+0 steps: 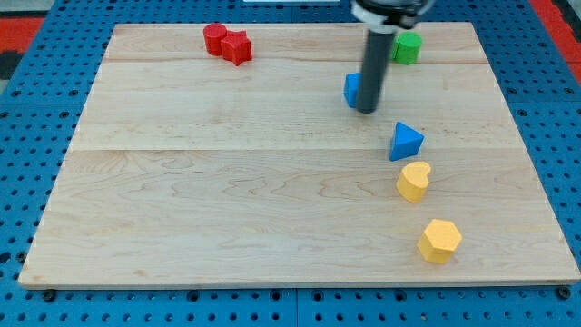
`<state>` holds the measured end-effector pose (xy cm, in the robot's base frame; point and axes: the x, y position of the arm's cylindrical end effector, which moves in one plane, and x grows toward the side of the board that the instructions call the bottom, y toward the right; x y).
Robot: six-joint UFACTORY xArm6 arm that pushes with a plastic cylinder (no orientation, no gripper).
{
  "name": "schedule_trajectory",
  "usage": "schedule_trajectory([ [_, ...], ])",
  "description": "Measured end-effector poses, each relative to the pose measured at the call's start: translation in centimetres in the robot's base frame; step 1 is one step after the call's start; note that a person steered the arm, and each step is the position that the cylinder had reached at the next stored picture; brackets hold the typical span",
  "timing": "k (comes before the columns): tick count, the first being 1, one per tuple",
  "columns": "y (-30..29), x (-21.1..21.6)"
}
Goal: Adjust the green blocks above the blue cube
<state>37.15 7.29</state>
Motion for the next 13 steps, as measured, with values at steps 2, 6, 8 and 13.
schedule_trajectory([
  [2, -2.1, -3.6],
  [6, 11.6, -8.2],
  [8, 17.9, -15.7],
  [13, 10.8, -16.3],
])
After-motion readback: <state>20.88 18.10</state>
